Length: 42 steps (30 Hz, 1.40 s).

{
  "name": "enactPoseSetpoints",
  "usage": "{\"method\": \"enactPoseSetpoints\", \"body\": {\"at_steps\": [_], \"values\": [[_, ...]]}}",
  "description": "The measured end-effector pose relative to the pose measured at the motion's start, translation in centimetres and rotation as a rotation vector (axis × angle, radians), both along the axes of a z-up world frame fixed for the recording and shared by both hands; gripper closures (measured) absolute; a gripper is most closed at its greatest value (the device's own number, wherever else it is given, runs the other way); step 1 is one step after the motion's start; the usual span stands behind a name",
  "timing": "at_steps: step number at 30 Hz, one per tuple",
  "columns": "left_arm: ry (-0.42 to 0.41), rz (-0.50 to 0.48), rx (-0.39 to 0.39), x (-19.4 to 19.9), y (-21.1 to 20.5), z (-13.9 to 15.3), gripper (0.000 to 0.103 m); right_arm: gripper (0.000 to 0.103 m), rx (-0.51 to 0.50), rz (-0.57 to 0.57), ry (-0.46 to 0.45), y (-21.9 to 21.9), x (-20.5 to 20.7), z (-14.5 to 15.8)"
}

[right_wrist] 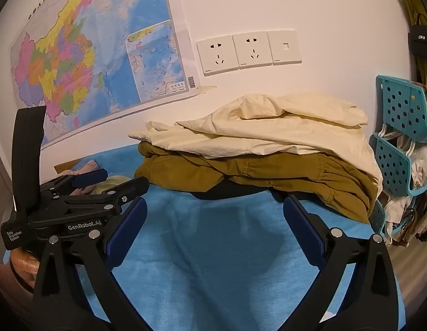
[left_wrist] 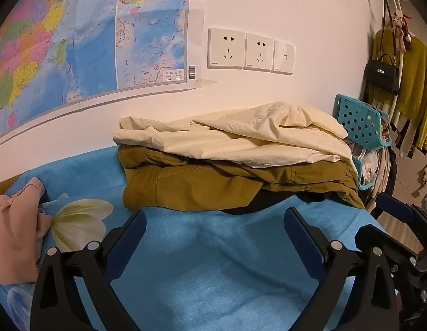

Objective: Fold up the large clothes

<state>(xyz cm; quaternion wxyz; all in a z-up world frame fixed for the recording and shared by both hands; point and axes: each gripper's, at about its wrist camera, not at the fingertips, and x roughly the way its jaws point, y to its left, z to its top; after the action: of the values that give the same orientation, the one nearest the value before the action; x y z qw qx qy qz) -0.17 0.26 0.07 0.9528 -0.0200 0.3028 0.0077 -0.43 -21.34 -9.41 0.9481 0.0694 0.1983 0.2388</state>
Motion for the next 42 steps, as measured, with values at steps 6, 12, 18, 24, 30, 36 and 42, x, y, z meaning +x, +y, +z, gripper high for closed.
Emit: {"method": "enactPoseSetpoints", "body": {"at_steps": [6,12,18,24,30,36,42], "values": [[-0.003,-0.001,-0.002,-0.29,-0.03,0.14,0.007,0.006,-0.005,-0.007,0.000,0.23,-0.16,0.23],[-0.001,0.002,-0.004,-0.30,-0.07,0.20,0.007,0.006,-0.003,-0.006,0.001,0.22,-0.14,0.21],[-0.004,0.001,-0.004,-0.40,-0.02,0.07,0.007,0.006,-0.005,-0.004,0.004,0.36,-0.18,0.23],[-0.009,0.005,-0.004,-0.52,-0.15,0.22,0.007,0.006,-0.005,-0.006,0.008,0.44,-0.14,0.19],[-0.007,0.006,-0.007,-0.43,0.38,-0.04,0.007,0.006,-0.004,-0.006,0.008,0.49,-0.15,0.15],[-0.009,0.008,-0.008,-0.42,0.45,-0.04,0.007,0.006,-0.003,-0.003,0.007,0.53,-0.18,0.09],[-0.009,0.009,-0.011,-0.46,0.52,-0.03,0.007,0.006,-0.003,-0.002,0.006,0.60,-0.26,0.11]]}}
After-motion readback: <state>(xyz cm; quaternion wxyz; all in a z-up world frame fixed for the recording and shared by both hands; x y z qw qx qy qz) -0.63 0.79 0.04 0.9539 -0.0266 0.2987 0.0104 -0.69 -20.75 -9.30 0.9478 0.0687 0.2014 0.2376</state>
